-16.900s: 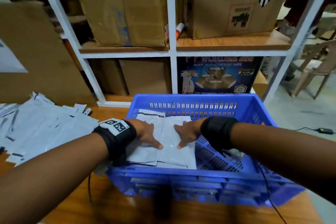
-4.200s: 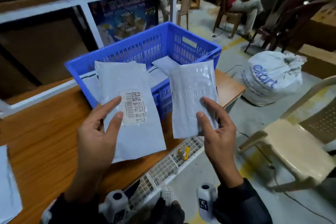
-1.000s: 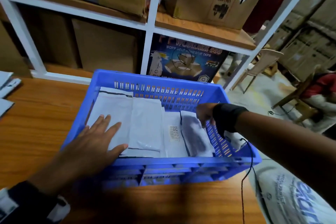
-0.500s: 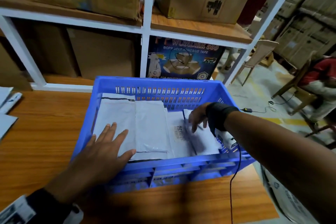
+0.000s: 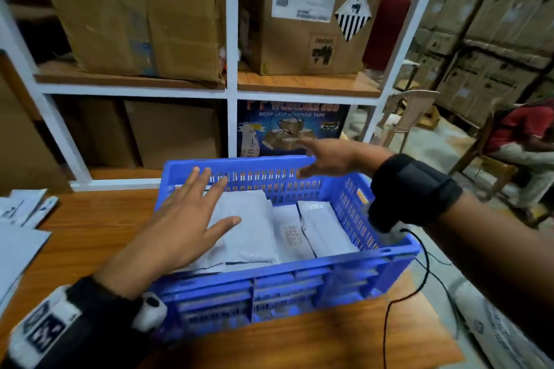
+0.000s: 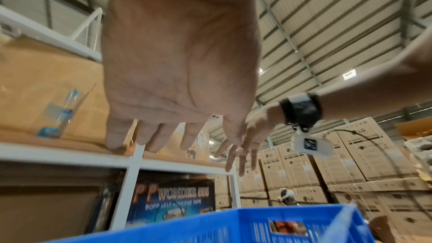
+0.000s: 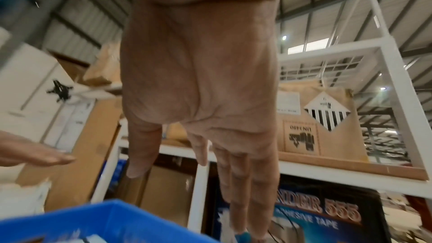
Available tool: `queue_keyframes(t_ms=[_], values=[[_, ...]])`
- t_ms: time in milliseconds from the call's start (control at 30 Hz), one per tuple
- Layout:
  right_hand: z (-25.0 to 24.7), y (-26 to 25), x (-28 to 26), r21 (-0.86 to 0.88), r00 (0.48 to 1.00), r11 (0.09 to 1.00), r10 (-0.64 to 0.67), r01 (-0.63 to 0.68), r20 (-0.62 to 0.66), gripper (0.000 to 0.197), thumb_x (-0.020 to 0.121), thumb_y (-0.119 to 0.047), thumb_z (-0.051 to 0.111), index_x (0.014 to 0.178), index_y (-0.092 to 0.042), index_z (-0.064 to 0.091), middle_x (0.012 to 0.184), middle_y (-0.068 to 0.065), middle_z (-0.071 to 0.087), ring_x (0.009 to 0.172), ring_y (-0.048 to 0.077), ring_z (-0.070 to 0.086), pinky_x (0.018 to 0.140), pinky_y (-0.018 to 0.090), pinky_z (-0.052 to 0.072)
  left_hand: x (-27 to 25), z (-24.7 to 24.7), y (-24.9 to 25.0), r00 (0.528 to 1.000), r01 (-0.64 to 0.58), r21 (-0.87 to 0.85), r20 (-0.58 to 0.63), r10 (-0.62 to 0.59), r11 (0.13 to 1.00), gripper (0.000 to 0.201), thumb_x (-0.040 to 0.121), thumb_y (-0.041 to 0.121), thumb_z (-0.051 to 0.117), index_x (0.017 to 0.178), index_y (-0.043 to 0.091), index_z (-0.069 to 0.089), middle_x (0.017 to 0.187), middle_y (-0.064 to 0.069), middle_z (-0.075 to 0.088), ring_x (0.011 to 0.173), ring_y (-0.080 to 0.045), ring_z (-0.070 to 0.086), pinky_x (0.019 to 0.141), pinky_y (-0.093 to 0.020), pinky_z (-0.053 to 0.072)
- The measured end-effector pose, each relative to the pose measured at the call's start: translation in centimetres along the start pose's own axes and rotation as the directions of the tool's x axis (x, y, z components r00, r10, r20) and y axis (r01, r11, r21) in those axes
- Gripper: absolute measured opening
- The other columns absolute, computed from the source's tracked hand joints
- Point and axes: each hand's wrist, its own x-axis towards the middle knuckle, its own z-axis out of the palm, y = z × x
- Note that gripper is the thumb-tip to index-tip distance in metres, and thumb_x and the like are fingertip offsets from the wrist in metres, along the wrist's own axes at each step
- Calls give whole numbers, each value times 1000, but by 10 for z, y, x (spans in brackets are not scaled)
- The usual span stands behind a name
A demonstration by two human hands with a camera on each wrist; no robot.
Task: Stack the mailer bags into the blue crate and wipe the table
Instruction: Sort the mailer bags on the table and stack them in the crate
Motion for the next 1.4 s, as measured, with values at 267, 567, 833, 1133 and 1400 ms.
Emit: queue_keyframes(t_ms=[267,567,833,1133,1400], values=[[101,13,-110,584,806,736,87,344,-585,74,80,-56,70,145,-39,38,147,-19,39,131,4,44,104,44,46,-35,27,54,901,-102,-262,-432,-23,960,73,89,64,36,145,18,43,158,-9,28,149,-25,17,122,-37,15],[224,-28,-196,536,681,686,80,492,-728,72,83,-44,68,145,-20,40,155,2,33,145,13,30,108,49,40,-158,89,80,891,22,-365,-415,-183,931,60,88,50,48,139,16,50,152,-9,36,143,-25,29,116,-34,25],[290,-113,-210,569,822,648,-165,507,-544,74,89,-39,69,150,-17,33,156,1,31,145,17,28,104,51,43,-294,109,35,830,333,-416,-297,-473,846,56,92,44,54,143,24,44,158,0,27,148,-19,21,111,-38,27],[324,-246,-173,589,823,583,-311,560,-475,71,89,-44,66,148,-20,36,150,0,37,138,17,39,101,49,46,-370,100,-55,733,472,-472,-260,-629,745,53,94,31,60,144,29,43,159,6,22,146,-11,15,107,-30,25],[339,-406,-126,567,804,572,-390,593,-448,70,90,-51,57,149,-20,36,147,-1,38,133,15,42,101,45,47,-427,69,-200,713,473,-460,-302,-633,751,52,94,32,61,143,26,45,158,2,24,146,-18,19,105,-37,31]])
